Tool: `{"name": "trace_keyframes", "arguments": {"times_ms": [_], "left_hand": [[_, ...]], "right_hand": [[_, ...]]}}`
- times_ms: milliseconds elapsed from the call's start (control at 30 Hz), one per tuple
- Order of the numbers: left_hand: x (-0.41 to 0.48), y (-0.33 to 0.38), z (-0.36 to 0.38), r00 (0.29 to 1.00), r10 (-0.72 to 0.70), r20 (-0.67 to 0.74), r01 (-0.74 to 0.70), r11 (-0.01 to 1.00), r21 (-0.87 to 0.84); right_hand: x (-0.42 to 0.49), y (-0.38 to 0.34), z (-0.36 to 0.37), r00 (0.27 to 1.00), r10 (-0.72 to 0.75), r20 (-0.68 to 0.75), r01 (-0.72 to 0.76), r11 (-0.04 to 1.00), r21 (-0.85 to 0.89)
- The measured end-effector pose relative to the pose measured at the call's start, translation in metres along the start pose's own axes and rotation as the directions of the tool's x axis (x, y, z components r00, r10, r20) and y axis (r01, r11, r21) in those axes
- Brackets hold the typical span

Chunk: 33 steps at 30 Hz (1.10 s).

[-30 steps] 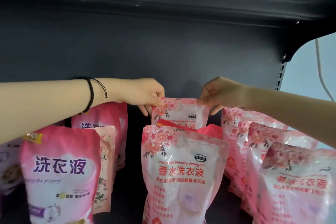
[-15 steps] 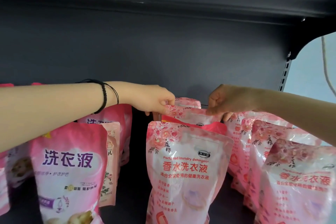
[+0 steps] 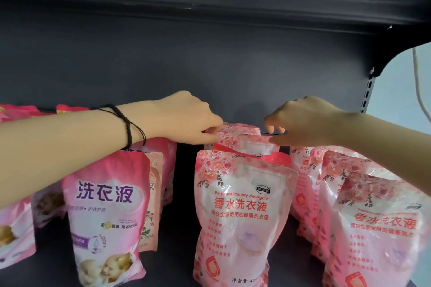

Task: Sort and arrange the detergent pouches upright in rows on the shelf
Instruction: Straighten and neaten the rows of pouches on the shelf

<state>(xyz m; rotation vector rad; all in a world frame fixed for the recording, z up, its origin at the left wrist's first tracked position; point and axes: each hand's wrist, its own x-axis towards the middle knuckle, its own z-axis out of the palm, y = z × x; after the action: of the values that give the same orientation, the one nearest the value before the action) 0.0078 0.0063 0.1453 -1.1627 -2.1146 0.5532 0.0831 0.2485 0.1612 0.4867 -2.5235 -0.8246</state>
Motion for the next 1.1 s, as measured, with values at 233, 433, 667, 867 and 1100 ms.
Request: {"name": "trace_keyframes", "arguments": {"times_ms": [233, 433, 667, 867, 1100], "left_hand": [[-0.019, 0.0, -0.034, 0.997, -0.011, 0.078, 0.068, 0.616, -0.785], [-0.023, 0.013, -0.02, 0.99, 0.051, 0.132, 0.067, 0.653, -0.755], [-0.016, 0.015, -0.01, 0.988, -0.114, 0.106, 0.153, 0.593, -0.791], [-0.013, -0.008, -0.026, 0.929, -0.366, 0.058, 0.195, 0.351, -0.916], [0.009, -0.012, -0.041, 0.765, -0.643, 0.033, 0.042, -0.001, -0.999]], "right_hand": [[-0.024, -0.004, -0.036, 0.996, 0.091, 0.017, -0.087, 0.87, 0.485], [-0.042, -0.026, -0.031, 0.966, 0.069, 0.249, -0.191, 0.84, 0.508], [-0.027, -0.032, -0.023, 0.929, 0.297, 0.22, -0.369, 0.764, 0.529], [-0.017, -0.022, -0.037, 0.834, 0.544, 0.09, -0.36, 0.415, 0.835], [0.022, -0.02, -0.044, 0.658, 0.751, 0.056, -0.077, -0.006, 0.997]]}}
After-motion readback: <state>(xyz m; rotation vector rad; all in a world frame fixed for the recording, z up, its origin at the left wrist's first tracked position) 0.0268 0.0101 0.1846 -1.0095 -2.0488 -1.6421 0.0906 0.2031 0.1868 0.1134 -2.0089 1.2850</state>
